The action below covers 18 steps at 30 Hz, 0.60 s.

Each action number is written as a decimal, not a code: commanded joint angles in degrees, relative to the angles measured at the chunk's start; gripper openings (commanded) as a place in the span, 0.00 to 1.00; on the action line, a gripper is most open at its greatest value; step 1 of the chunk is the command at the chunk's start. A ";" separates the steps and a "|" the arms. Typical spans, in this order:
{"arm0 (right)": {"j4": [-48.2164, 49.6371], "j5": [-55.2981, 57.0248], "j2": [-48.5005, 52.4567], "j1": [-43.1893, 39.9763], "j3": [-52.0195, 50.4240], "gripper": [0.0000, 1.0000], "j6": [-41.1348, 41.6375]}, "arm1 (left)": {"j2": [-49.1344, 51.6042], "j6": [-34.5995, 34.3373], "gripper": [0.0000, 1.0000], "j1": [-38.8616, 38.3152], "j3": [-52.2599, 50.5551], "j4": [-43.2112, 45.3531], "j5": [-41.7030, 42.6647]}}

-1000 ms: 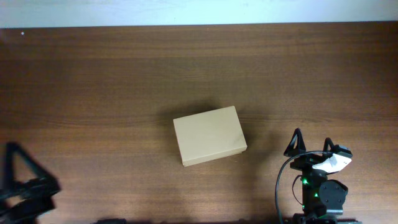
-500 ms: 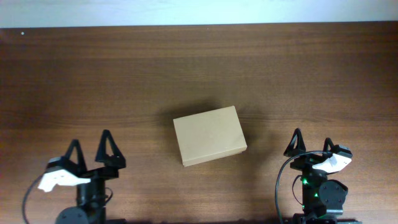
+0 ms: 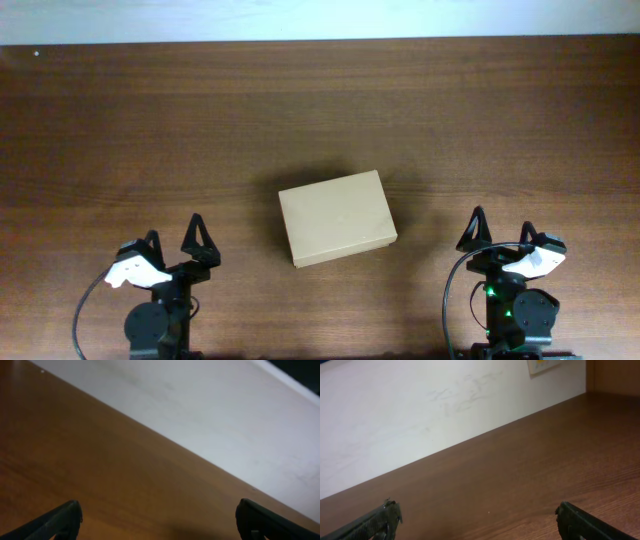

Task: Pack container

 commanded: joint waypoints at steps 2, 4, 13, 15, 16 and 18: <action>-0.28 -0.11 -0.61 -0.44 -0.42 0.99 0.26 | -0.59 3.93 0.99 0.17 -1.70 0.37 -0.07; -0.28 -0.11 -0.61 -0.44 -0.42 0.99 0.26 | -0.59 5.92 0.99 0.17 -1.70 0.37 -0.15; -0.28 -0.11 -0.61 -0.44 -0.42 0.99 0.26 | -0.59 8.94 0.99 0.17 -1.70 0.37 -0.22; -0.28 -0.11 -0.61 -0.44 -0.42 0.99 0.26 | -0.59 8.94 0.99 0.17 -1.70 0.37 -0.22; -0.28 -0.11 -0.61 -0.44 -0.42 0.99 0.26 | -0.59 8.94 0.99 0.17 -1.70 0.37 -0.22; -0.31 -0.11 -0.61 -0.44 -0.42 0.99 0.26 | -0.59 8.94 0.99 0.17 -1.70 0.39 -0.22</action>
